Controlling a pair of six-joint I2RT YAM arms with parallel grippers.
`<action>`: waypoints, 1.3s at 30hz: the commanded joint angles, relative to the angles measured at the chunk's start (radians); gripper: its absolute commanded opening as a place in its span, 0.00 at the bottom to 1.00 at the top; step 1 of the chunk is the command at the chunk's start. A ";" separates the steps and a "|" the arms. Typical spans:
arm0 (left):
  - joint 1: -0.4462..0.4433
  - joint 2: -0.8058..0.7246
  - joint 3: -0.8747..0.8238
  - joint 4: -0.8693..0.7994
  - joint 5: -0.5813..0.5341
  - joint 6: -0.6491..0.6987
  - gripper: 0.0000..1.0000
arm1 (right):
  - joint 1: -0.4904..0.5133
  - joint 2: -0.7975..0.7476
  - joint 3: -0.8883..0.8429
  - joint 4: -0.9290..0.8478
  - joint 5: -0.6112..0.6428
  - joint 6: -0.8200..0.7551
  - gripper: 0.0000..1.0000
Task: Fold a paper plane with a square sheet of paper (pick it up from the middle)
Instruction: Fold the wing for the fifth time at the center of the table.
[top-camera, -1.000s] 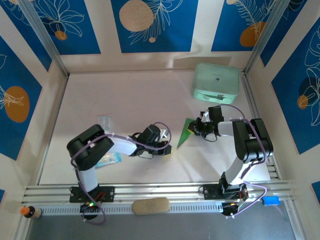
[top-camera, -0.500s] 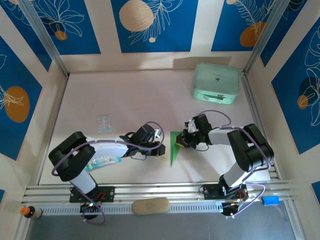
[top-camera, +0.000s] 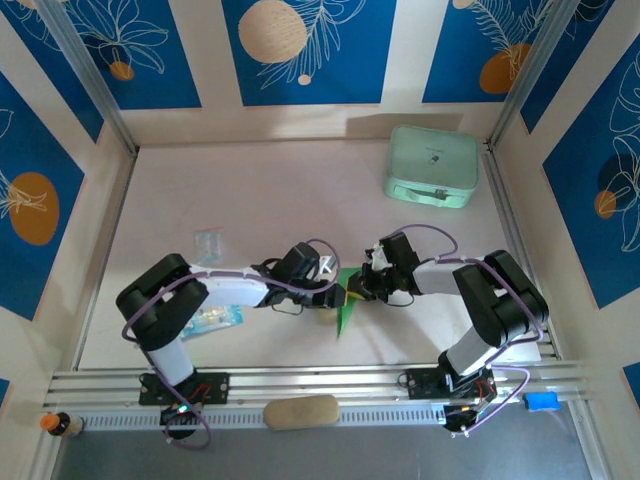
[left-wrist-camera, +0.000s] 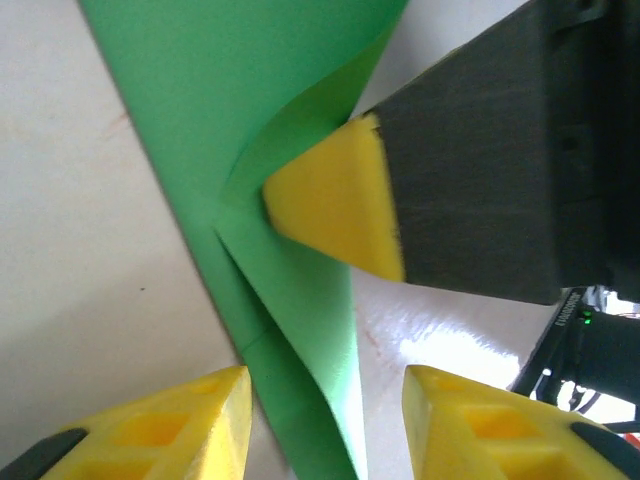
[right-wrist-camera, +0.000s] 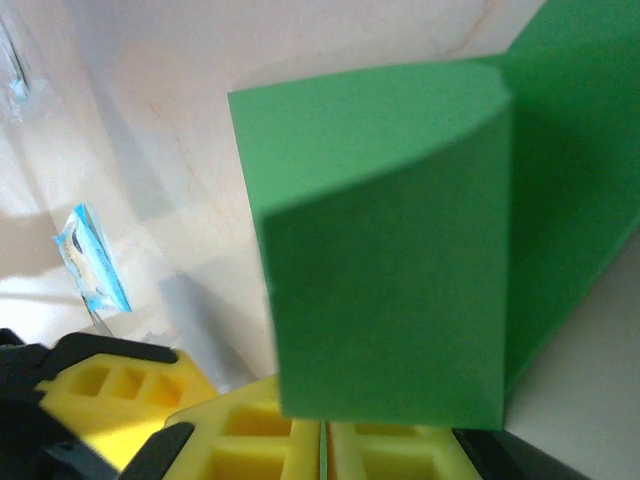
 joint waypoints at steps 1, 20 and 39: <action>-0.011 0.028 0.047 -0.071 -0.004 0.020 0.44 | 0.007 -0.001 -0.007 0.008 0.001 0.016 0.09; -0.096 0.223 0.341 -0.579 -0.216 0.180 0.39 | 0.002 0.007 -0.003 0.024 -0.013 0.033 0.09; -0.133 0.298 0.352 -0.607 -0.268 0.179 0.19 | -0.103 -0.106 0.016 -0.041 -0.045 -0.026 0.13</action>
